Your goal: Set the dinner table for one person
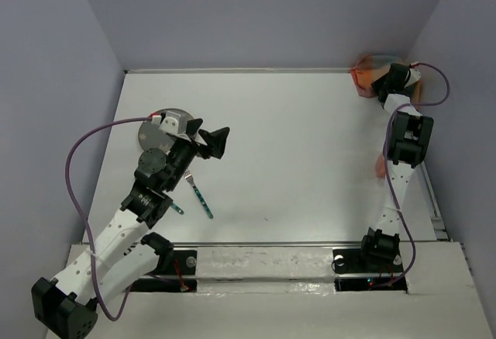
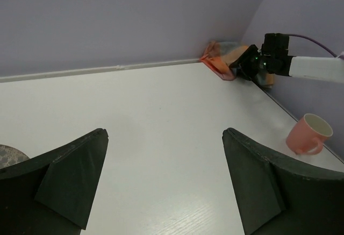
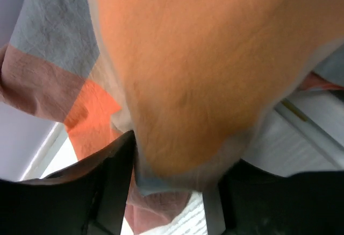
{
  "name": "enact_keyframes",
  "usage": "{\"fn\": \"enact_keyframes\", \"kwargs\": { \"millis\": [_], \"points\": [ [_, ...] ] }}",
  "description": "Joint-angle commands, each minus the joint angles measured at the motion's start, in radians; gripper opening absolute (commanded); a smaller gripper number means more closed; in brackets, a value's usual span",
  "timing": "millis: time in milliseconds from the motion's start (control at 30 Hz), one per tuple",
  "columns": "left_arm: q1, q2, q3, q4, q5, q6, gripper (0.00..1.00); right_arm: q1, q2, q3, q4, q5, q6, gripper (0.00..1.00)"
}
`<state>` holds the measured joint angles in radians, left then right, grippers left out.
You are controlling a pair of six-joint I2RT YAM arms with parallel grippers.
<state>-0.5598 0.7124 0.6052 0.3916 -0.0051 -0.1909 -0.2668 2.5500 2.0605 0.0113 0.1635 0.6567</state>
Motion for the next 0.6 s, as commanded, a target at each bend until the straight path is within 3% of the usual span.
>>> {"fn": "enact_keyframes", "kwargs": {
  "millis": [0, 100, 167, 200, 300, 333, 467, 567],
  "points": [
    [0.008, 0.022, 0.047, 0.041, -0.033, 0.024, 0.99, 0.000, 0.026, 0.069, 0.036, -0.053, 0.050, 0.15],
    [0.009, 0.033, 0.056, 0.033, -0.033, 0.015, 0.99, 0.009, -0.011, 0.027, 0.101, -0.154, 0.043, 0.00],
    [0.012, 0.048, 0.067, 0.026, -0.033, 0.008, 0.97, 0.049, -0.072, -0.042, 0.148, -0.226, 0.023, 0.00],
    [0.015, 0.065, 0.071, 0.015, -0.039, 0.001, 0.85, 0.067, -0.095, -0.059, 0.154, -0.258, -0.001, 0.00],
    [0.018, 0.108, 0.100, -0.037, -0.065, -0.016, 0.67, 0.153, -0.204, -0.161, 0.194, -0.307, -0.017, 0.00],
    [0.017, 0.119, 0.110, -0.055, -0.096, -0.024, 0.56, 0.176, -0.233, -0.195, 0.209, -0.317, -0.011, 0.00],
    [0.018, 0.157, 0.146, -0.129, -0.168, -0.068, 0.37, 0.287, -0.371, -0.384, 0.312, -0.377, 0.064, 0.00],
    [0.017, 0.173, 0.166, -0.172, -0.208, -0.096, 0.29, 0.374, -0.468, -0.545, 0.436, -0.389, 0.139, 0.00]
  ]
}}
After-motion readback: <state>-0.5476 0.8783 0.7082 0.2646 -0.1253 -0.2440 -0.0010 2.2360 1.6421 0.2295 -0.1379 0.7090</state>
